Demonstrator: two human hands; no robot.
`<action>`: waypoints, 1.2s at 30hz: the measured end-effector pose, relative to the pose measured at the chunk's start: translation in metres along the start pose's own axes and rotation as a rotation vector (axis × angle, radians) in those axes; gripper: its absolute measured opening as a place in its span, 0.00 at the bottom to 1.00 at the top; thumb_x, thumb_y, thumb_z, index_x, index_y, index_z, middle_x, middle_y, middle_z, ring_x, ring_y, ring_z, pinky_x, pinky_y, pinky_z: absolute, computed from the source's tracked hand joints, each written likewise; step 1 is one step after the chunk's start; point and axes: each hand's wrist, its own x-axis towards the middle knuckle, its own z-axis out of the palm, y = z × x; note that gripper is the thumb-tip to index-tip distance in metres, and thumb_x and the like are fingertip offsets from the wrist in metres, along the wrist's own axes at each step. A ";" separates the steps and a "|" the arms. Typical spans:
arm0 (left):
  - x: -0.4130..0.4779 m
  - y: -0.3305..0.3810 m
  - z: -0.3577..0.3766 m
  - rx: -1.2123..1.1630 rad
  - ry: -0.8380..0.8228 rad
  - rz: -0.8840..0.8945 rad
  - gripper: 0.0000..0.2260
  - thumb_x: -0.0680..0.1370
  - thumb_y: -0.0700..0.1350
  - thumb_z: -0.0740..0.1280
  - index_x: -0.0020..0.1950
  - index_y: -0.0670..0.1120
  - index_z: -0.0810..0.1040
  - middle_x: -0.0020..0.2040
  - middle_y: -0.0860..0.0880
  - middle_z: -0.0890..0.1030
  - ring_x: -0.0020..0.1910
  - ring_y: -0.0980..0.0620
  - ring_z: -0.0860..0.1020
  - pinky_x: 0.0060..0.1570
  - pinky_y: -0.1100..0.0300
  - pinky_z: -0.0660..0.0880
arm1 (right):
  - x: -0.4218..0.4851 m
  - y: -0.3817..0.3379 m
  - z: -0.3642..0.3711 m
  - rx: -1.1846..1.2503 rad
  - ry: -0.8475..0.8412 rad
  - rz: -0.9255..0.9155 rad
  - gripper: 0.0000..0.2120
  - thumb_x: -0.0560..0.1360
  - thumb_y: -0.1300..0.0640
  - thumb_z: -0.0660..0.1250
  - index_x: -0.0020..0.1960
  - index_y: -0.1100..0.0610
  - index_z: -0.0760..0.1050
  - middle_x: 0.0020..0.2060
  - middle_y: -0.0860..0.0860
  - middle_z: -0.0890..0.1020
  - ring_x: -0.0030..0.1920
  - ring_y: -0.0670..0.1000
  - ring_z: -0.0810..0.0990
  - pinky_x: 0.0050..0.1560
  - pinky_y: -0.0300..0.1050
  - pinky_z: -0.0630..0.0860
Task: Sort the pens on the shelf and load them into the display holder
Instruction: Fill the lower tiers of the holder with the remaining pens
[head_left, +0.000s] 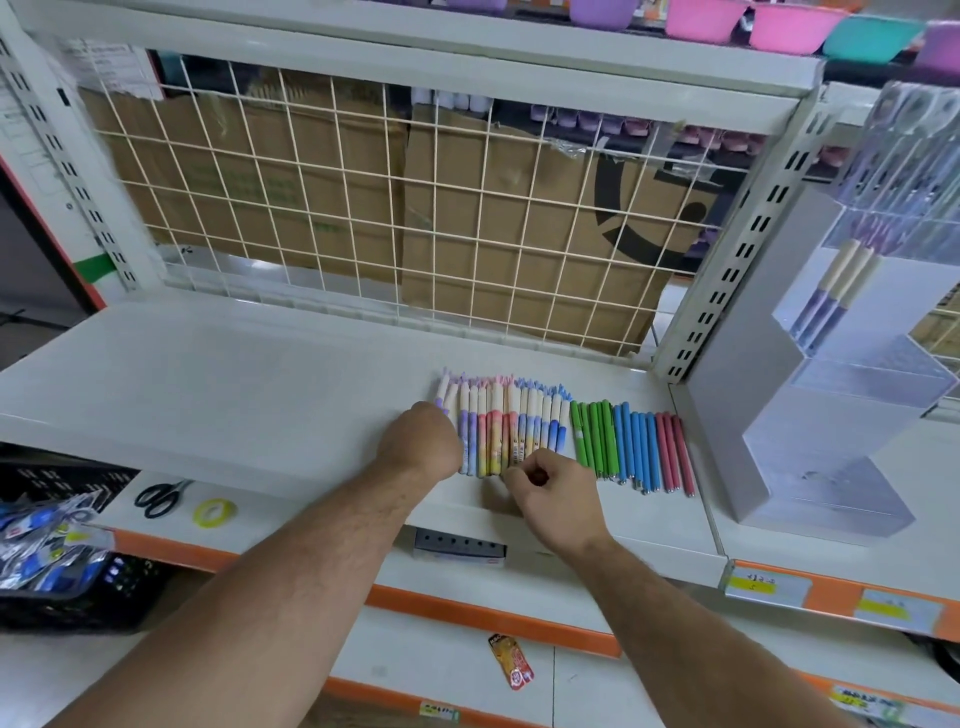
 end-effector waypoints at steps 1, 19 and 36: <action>-0.001 -0.001 -0.001 -0.071 0.006 -0.007 0.13 0.81 0.43 0.59 0.64 0.42 0.74 0.65 0.49 0.78 0.61 0.47 0.78 0.46 0.62 0.68 | 0.000 0.000 0.000 0.007 0.000 0.003 0.08 0.73 0.54 0.70 0.36 0.53 0.78 0.32 0.44 0.81 0.30 0.39 0.75 0.29 0.32 0.71; -0.057 0.073 0.006 -0.956 -0.506 0.191 0.07 0.83 0.41 0.57 0.52 0.43 0.74 0.41 0.39 0.81 0.36 0.44 0.80 0.37 0.53 0.78 | 0.025 -0.063 -0.076 0.222 0.148 0.058 0.11 0.74 0.53 0.74 0.36 0.53 0.77 0.25 0.46 0.76 0.25 0.45 0.71 0.27 0.37 0.67; -0.115 0.209 0.051 -0.887 -0.569 0.382 0.06 0.81 0.36 0.64 0.50 0.42 0.80 0.41 0.43 0.85 0.40 0.44 0.85 0.46 0.43 0.82 | 0.009 -0.002 -0.232 0.155 0.233 0.032 0.06 0.71 0.60 0.71 0.38 0.61 0.78 0.28 0.52 0.78 0.29 0.49 0.75 0.31 0.44 0.72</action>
